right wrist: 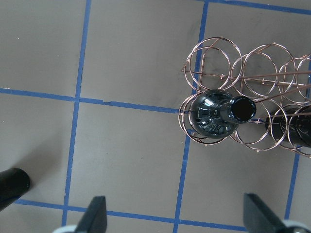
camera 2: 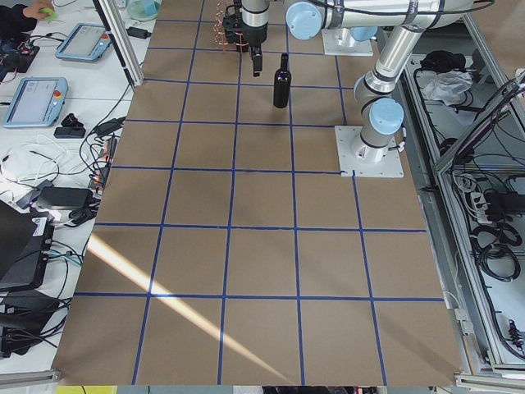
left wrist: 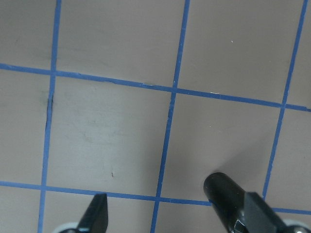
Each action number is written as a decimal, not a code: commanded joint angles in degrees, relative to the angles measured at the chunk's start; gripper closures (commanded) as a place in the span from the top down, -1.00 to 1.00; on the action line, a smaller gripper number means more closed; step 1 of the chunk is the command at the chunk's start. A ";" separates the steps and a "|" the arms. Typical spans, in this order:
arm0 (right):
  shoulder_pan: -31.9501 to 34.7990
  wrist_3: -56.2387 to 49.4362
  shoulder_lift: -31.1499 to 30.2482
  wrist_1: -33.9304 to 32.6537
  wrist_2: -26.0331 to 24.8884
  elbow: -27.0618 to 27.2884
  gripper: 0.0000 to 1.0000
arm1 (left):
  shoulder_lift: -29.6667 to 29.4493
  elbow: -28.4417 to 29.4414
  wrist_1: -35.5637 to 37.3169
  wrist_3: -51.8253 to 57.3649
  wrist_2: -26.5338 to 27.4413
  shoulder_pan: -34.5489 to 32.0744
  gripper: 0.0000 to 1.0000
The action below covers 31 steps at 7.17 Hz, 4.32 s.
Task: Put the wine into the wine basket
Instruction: 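Move the right gripper over the standing bottle and lower onto its neck, then close the right gripper on the bottle neck and lift it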
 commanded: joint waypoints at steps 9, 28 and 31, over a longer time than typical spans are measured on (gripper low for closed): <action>32.55 45.77 7.74 -7.36 -0.64 0.16 1.00 | 2.48 1.71 -3.85 1.14 5.68 1.60 1.00; 34.57 46.57 15.21 -10.00 1.65 1.31 0.33 | 2.83 1.63 -3.85 1.14 5.68 1.60 1.00; 34.57 46.66 15.30 -10.61 1.82 1.31 -0.25 | 2.83 1.63 -3.84 1.14 5.59 1.60 1.00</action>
